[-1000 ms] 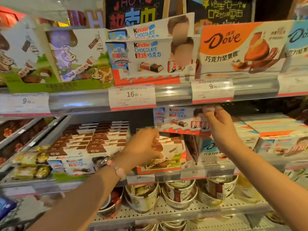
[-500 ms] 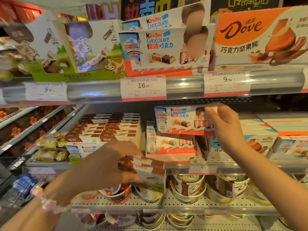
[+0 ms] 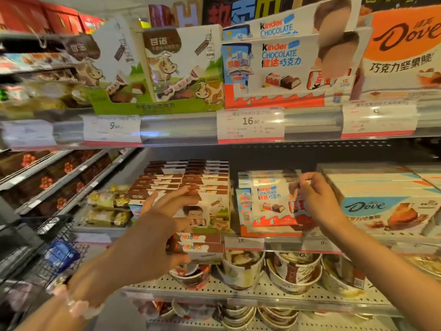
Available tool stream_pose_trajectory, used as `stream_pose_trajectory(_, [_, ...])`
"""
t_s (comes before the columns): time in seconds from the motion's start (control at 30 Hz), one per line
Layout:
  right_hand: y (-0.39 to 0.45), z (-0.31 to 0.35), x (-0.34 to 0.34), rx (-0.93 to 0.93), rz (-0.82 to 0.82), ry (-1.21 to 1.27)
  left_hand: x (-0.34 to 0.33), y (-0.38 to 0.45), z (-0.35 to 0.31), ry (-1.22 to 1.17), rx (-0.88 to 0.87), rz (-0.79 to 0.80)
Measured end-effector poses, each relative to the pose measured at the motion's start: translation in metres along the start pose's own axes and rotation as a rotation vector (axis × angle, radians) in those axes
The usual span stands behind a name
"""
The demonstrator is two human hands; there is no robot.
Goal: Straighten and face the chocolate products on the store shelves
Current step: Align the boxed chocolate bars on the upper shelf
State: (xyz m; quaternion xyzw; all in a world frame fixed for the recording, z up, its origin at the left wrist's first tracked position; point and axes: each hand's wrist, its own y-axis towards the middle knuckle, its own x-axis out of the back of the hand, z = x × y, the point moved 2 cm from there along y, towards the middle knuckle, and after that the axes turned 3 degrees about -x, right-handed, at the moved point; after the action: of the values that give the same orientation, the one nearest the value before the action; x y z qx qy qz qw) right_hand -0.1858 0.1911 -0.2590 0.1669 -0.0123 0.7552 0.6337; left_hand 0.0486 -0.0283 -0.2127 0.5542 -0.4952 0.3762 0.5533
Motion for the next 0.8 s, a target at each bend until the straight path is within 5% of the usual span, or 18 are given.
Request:
stream_pose_trajectory(0.27, [-0.005, -0.01, -0.009, 0.134, -0.119, -0.355, 0.0, -0.005, 0.033, 0.05, 0.099, 0.132])
stream_pose_trajectory(0.4, [-0.028, 0.024, -0.021, 0.405, -0.105, -0.395, 0.001, -0.006, 0.046, -0.011, 0.069, 0.122])
stream_pose_trajectory(0.5, [-0.052, 0.068, -0.042, 0.525, 0.229, -0.158, 0.008, -0.003, 0.05, -0.206, 0.029, -0.009])
stream_pose_trajectory(0.63, [-0.084, 0.107, -0.076, 0.57, 0.818, -0.197, 0.021, 0.008, 0.05, -0.387, 0.01, -0.102])
stream_pose_trajectory(0.8, [-0.088, 0.117, -0.096, 0.576, 0.802, -0.173, 0.029, 0.02, 0.044, -0.49, 0.055, -0.182])
